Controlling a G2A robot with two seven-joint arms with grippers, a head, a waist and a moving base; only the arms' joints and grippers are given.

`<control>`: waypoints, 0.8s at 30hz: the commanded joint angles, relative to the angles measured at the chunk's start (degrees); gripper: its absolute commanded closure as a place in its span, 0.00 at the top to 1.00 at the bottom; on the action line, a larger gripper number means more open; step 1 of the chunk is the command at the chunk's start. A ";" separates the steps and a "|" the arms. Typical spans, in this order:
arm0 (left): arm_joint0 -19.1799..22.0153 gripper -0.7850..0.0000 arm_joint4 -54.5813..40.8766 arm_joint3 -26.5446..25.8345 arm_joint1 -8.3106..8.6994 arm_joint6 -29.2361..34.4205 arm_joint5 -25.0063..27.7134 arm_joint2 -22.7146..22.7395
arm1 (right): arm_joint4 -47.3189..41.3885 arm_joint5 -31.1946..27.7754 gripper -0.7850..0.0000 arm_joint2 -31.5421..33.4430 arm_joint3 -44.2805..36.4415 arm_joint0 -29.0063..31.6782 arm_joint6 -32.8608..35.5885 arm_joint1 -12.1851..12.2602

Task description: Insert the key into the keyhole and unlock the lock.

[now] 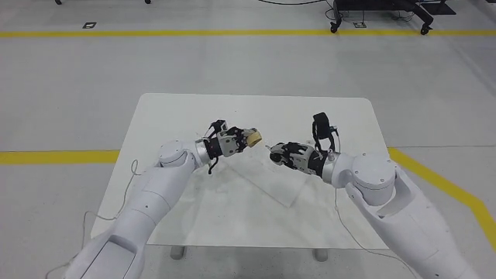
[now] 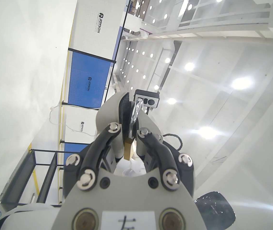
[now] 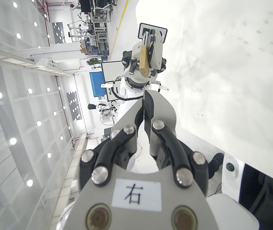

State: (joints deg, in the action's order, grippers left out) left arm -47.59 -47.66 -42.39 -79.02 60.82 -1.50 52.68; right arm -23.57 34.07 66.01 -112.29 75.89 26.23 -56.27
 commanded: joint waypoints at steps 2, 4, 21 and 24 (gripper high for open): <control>-0.05 0.00 2.10 -1.23 0.14 -2.33 -4.76 -0.52 | 0.26 0.22 0.00 -0.40 0.18 0.14 0.42 -0.06; -0.44 0.00 1.49 -2.95 0.31 -2.54 -6.86 0.05 | -0.14 0.01 0.00 -0.30 -0.01 0.49 0.99 -0.07; -0.71 0.00 1.50 -4.00 0.53 -3.26 -7.75 0.64 | -1.21 -0.86 0.00 0.49 -1.22 1.68 2.18 0.01; -0.71 0.00 1.50 -4.00 0.53 -3.26 -7.75 0.64 | -1.21 -0.86 0.00 0.49 -1.22 1.68 2.18 0.01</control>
State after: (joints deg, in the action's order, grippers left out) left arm -48.29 -46.16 -46.38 -78.49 57.56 -9.25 53.32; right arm -24.78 33.21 66.50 -113.50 77.57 28.40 -56.25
